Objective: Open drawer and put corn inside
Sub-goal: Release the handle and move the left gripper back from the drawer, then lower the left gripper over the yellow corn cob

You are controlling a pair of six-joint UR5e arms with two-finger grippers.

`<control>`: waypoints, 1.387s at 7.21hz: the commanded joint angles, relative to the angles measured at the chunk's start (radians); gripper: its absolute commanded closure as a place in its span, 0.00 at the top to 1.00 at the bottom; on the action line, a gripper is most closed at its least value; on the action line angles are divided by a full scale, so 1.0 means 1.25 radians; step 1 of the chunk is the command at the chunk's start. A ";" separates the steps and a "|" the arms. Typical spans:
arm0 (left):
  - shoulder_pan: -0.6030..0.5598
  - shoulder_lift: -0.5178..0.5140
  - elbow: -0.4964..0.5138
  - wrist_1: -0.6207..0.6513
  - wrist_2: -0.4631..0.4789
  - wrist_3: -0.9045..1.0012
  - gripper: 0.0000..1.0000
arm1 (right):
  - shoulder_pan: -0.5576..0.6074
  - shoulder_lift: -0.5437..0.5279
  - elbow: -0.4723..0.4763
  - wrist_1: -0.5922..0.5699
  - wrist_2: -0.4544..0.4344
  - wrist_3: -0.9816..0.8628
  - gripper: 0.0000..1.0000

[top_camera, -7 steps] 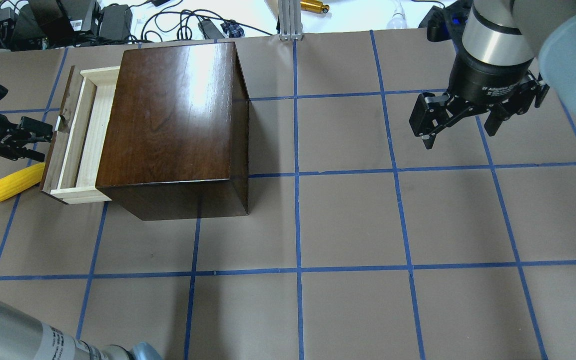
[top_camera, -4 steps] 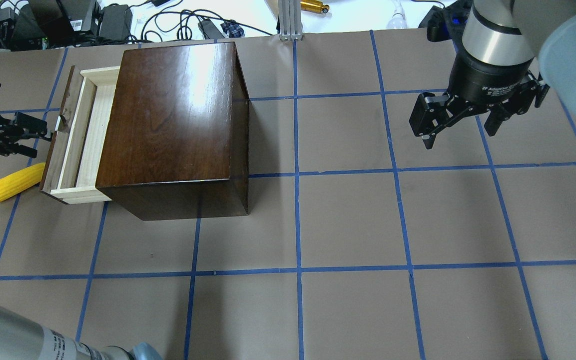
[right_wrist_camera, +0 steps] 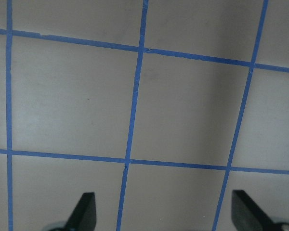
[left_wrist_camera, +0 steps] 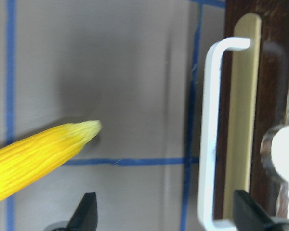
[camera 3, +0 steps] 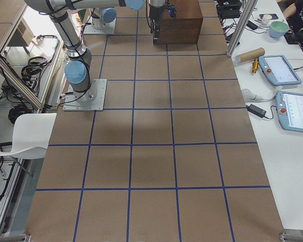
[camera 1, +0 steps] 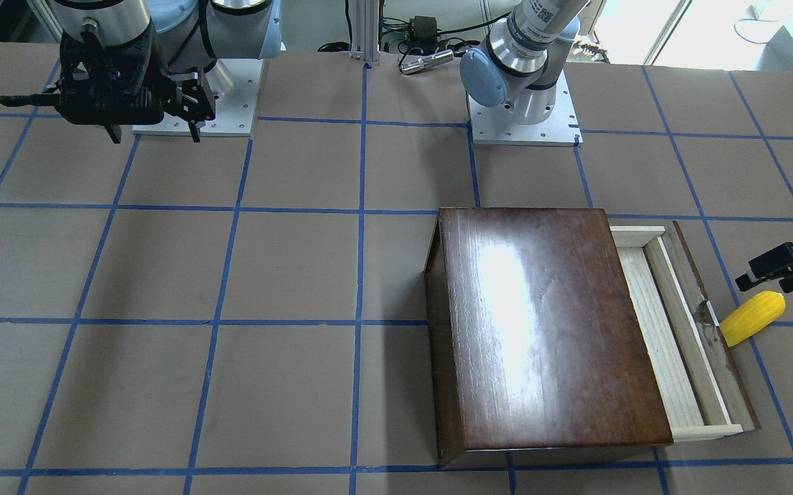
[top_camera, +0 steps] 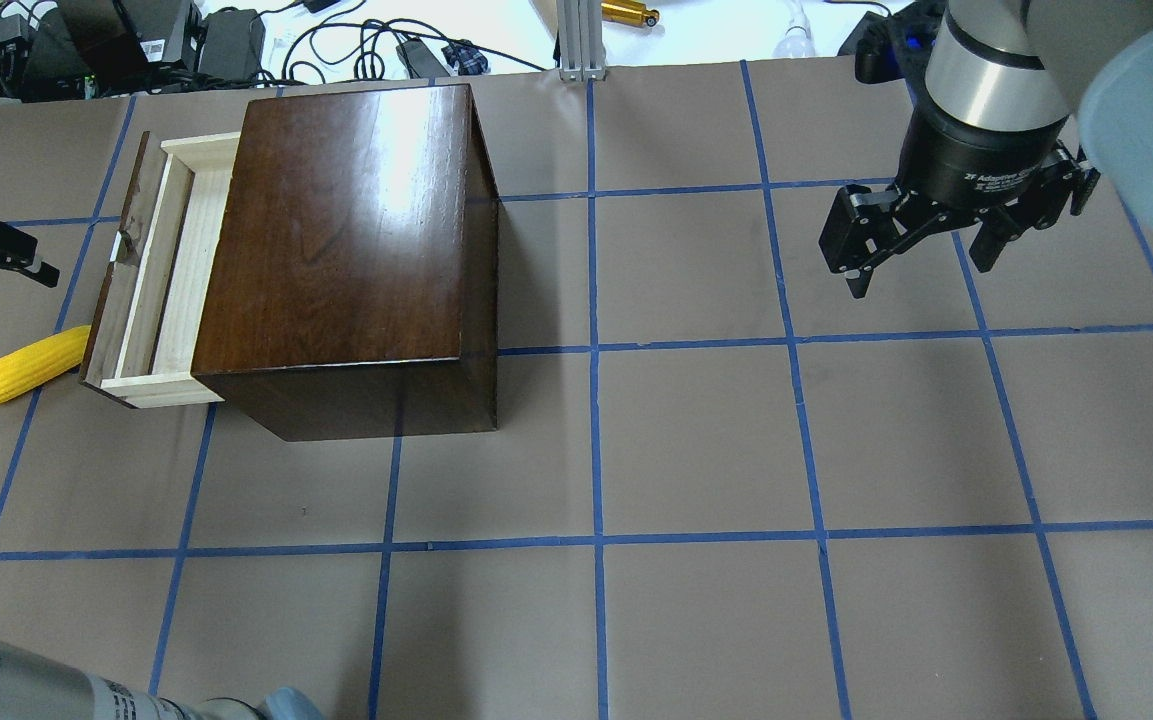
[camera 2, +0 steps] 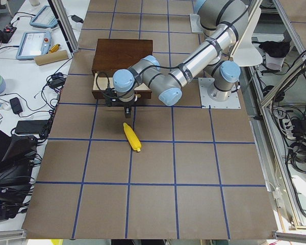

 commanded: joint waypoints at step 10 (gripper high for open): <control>0.026 -0.194 -0.017 0.227 0.132 0.160 1.00 | 0.000 0.001 0.000 0.000 0.000 0.000 1.00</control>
